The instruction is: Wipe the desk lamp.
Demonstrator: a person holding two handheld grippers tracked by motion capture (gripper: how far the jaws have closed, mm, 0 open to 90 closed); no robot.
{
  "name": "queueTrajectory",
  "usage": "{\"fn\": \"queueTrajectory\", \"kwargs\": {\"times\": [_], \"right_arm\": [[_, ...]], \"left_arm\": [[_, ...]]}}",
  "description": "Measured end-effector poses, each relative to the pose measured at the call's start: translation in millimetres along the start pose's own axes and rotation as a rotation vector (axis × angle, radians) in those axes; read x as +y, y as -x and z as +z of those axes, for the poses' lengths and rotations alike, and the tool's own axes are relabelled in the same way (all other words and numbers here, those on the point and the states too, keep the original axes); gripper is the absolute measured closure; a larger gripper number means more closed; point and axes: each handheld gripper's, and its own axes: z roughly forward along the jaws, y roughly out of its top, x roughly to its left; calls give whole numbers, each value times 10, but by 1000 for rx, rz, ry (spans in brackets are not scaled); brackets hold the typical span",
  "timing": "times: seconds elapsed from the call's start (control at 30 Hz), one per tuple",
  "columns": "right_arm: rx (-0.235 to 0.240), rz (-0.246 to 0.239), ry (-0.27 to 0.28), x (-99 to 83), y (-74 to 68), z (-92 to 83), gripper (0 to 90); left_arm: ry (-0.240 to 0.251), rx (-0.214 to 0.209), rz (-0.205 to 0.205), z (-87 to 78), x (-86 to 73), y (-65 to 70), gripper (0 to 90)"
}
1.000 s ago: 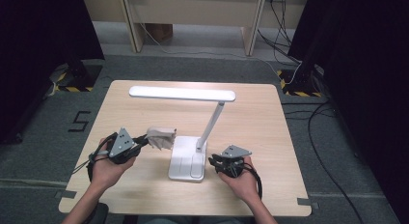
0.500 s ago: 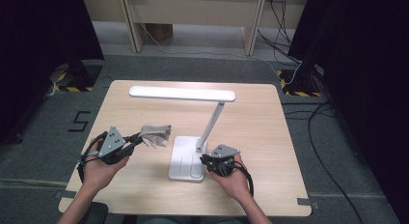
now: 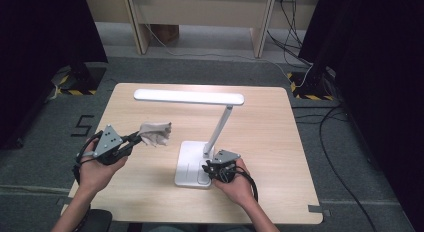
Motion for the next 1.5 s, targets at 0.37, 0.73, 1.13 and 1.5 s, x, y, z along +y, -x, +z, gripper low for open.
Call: {"fn": "queueTrajectory", "kwargs": {"times": [0.37, 0.73, 1.13, 1.5], "right_arm": [[17, 45, -13, -12, 71, 24, 665], [14, 57, -5, -23, 86, 25, 707], [-10, 52, -17, 45, 66, 85, 672], [2, 52, -13, 46, 84, 96, 703]], "left_arm": [[35, 54, -2, -93, 127, -152, 848], [52, 97, 10, -166, 250, -275, 848], [57, 122, 21, -190, 328, -341, 848], [67, 139, 21, -210, 373, -393, 847]]}}
